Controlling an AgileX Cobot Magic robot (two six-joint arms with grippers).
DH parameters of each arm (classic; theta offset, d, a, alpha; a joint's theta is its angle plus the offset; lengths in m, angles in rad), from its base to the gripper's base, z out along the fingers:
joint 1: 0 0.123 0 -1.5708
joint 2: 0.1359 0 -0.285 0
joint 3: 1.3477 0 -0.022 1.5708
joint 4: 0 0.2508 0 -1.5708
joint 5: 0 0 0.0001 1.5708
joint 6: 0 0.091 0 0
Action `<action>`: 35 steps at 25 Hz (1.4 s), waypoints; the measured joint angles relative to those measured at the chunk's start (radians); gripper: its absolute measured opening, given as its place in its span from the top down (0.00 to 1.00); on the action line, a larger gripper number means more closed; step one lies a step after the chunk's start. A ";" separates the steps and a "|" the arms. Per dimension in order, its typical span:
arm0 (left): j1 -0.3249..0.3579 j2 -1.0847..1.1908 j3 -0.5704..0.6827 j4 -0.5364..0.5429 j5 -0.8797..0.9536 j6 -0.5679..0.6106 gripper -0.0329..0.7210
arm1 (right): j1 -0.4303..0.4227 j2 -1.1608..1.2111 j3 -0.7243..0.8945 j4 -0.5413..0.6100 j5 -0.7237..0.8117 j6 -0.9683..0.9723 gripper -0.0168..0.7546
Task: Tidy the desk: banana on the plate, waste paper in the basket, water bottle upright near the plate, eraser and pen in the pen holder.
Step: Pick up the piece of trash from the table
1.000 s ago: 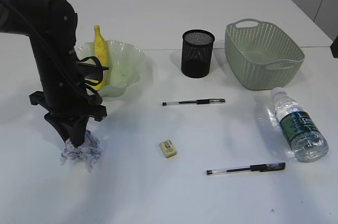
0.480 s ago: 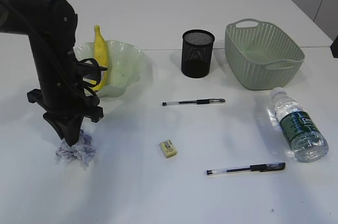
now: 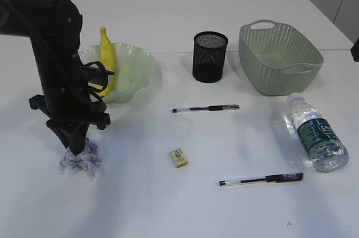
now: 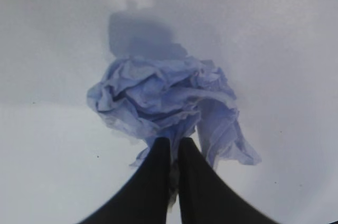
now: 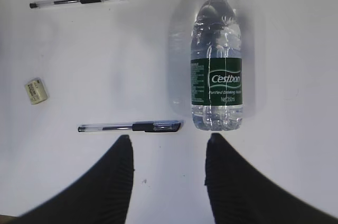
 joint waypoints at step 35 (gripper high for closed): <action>-0.003 -0.006 -0.282 -0.369 0.020 0.062 0.95 | 0.000 0.000 0.000 0.000 0.000 0.000 0.54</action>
